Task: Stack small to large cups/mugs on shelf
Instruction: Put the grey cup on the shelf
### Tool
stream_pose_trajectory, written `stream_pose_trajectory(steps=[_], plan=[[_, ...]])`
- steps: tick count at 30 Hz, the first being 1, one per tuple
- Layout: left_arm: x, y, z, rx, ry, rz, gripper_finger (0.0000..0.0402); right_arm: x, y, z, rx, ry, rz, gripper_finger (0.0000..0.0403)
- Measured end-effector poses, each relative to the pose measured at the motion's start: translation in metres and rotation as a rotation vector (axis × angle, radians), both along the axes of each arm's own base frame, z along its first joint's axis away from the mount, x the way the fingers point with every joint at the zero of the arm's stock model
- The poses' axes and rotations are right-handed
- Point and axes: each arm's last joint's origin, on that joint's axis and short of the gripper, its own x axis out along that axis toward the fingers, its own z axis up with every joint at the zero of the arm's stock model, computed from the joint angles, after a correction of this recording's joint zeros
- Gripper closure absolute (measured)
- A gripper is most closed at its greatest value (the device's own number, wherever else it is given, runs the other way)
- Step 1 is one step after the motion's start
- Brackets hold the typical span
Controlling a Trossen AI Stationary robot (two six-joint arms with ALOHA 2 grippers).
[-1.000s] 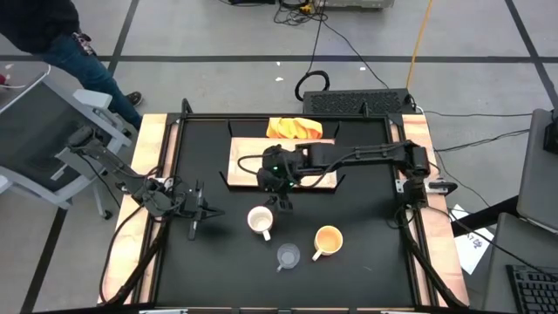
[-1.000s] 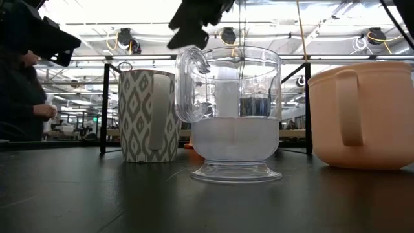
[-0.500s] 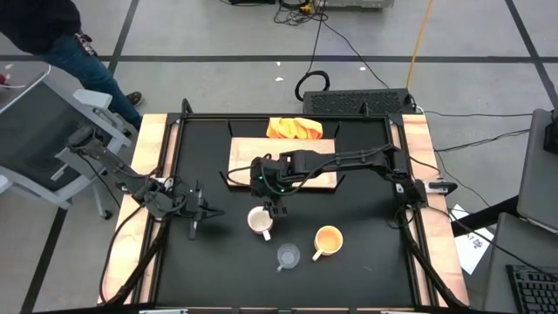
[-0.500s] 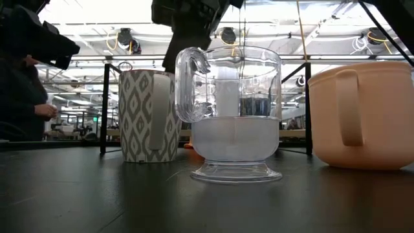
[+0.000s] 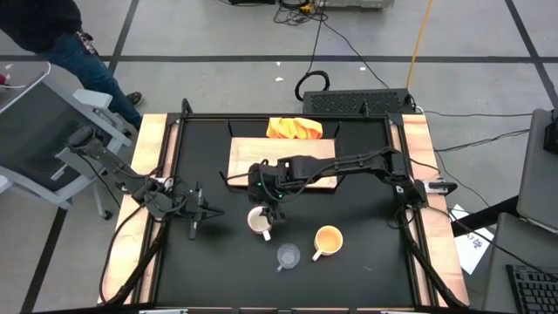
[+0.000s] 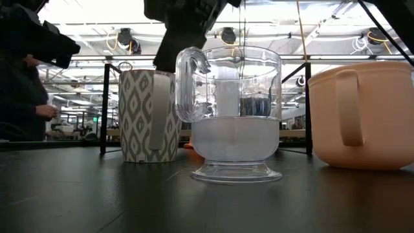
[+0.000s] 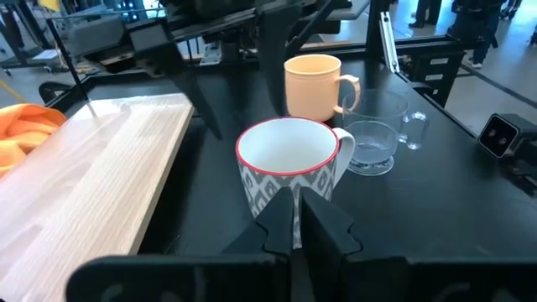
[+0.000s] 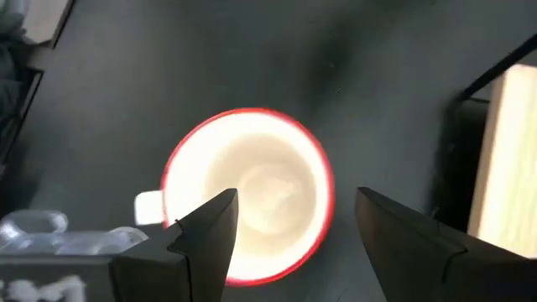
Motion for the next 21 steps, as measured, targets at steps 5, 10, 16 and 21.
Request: stream_pose_trajectory(steps=[5,10,16,21], plan=[[0.0,0.0,0.0,-0.016,0.001,0.007,0.0378,0.001,-0.006,0.0,0.002,-0.012,-0.01,0.0172],[0.0,0.0,-0.001,-0.012,0.005,0.009,0.0378,0.002,-0.005,-0.003,0.004,-0.024,-0.01,0.0172],[0.0,0.0,-0.001,-0.005,0.012,0.009,0.0378,0.0,-0.005,-0.017,0.005,0.001,-0.01,0.0172],[0.0,0.001,-0.002,0.0,0.019,0.009,0.0378,0.001,-0.006,-0.019,0.012,-0.007,-0.02,0.0172]])
